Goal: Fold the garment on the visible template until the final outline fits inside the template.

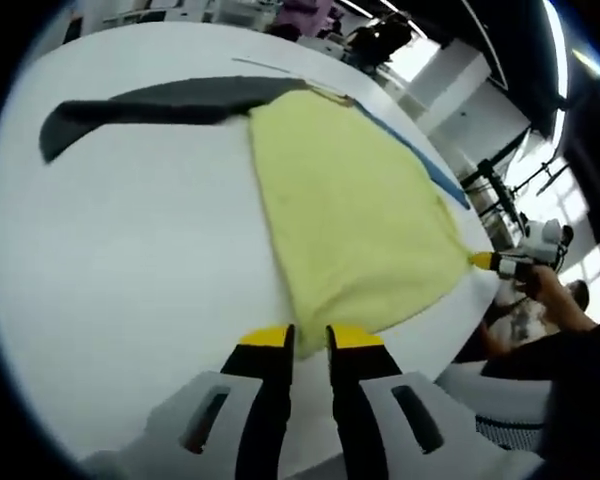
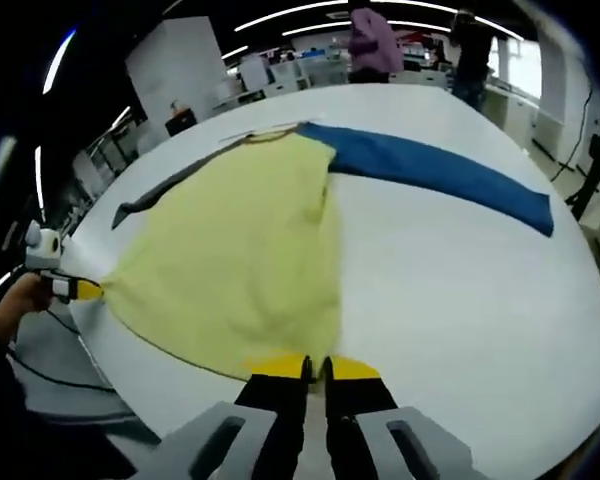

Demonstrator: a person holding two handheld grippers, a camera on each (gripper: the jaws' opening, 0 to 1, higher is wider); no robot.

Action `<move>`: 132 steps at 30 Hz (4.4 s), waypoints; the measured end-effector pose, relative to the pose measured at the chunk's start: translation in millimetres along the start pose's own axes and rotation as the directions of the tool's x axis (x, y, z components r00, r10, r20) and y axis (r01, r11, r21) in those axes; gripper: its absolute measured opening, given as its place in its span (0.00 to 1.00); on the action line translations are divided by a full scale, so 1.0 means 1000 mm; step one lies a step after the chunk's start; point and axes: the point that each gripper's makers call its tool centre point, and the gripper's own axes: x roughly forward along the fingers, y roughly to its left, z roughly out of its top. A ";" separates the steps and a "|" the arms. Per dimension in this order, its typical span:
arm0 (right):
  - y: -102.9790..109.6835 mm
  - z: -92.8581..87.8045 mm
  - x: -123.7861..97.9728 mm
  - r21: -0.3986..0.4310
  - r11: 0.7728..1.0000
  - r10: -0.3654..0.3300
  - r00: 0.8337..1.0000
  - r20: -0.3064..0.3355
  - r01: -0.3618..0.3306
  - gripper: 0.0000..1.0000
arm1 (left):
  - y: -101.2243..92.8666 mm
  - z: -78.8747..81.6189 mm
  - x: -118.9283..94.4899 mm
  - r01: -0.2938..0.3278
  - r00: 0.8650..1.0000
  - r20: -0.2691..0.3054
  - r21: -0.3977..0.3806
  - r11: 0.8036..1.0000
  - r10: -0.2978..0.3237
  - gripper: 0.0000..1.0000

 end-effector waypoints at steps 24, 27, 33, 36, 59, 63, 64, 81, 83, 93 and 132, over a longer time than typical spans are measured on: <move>0.003 -0.006 -0.014 0.037 0.998 -0.047 0.998 0.034 0.046 0.00 | 0.005 -0.005 -0.004 -0.030 0.999 -0.020 0.008 1.000 0.030 0.00; 0.003 -0.007 -0.013 0.031 0.998 -0.047 0.999 0.027 0.046 0.00 | 0.006 -0.006 -0.004 -0.036 0.999 -0.032 0.006 0.999 0.036 0.00; 0.002 -0.010 -0.011 0.031 0.999 -0.040 0.999 0.012 0.040 0.00 | 0.007 -0.008 -0.003 -0.052 0.997 -0.049 0.017 0.999 0.053 0.00; 0.002 -0.011 -0.010 0.036 0.999 -0.039 0.999 0.008 0.039 0.00 | 0.008 -0.008 -0.002 -0.061 0.997 -0.051 0.035 0.998 0.062 0.01; 0.005 0.018 -0.021 -0.046 0.998 0.041 0.995 0.090 -0.037 0.52 | -0.006 0.016 -0.003 -0.036 0.994 0.106 0.228 0.973 0.011 0.54; -0.001 0.030 -0.023 -0.038 0.999 0.044 0.992 0.122 -0.039 0.61 | -0.011 0.024 -0.003 -0.023 0.989 0.150 0.247 0.969 -0.015 0.66; -0.004 0.033 -0.023 -0.042 0.998 0.043 0.991 0.129 -0.038 0.63 | -0.011 0.026 -0.003 -0.026 0.987 0.160 0.257 0.966 -0.016 0.68; -0.075 0.075 -0.025 0.001 0.999 -0.031 0.979 0.203 0.032 0.91 | -0.027 0.057 -0.007 -0.031 0.938 0.328 0.400 0.916 -0.112 0.98; -0.083 0.080 -0.025 0.010 0.999 -0.041 0.977 0.211 0.040 0.91 | -0.031 0.060 -0.008 -0.030 0.931 0.343 0.413 0.910 -0.125 0.99; -0.136 0.100 -0.029 0.081 0.989 -0.137 0.960 0.244 0.121 0.85 | -0.042 0.071 -0.009 -0.028 0.899 0.401 0.458 0.888 -0.178 0.99; -0.237 0.098 -0.013 0.241 0.895 -0.416 0.897 0.151 0.374 0.09 | -0.049 0.081 -0.012 -0.030 0.894 0.408 0.468 0.883 -0.185 0.99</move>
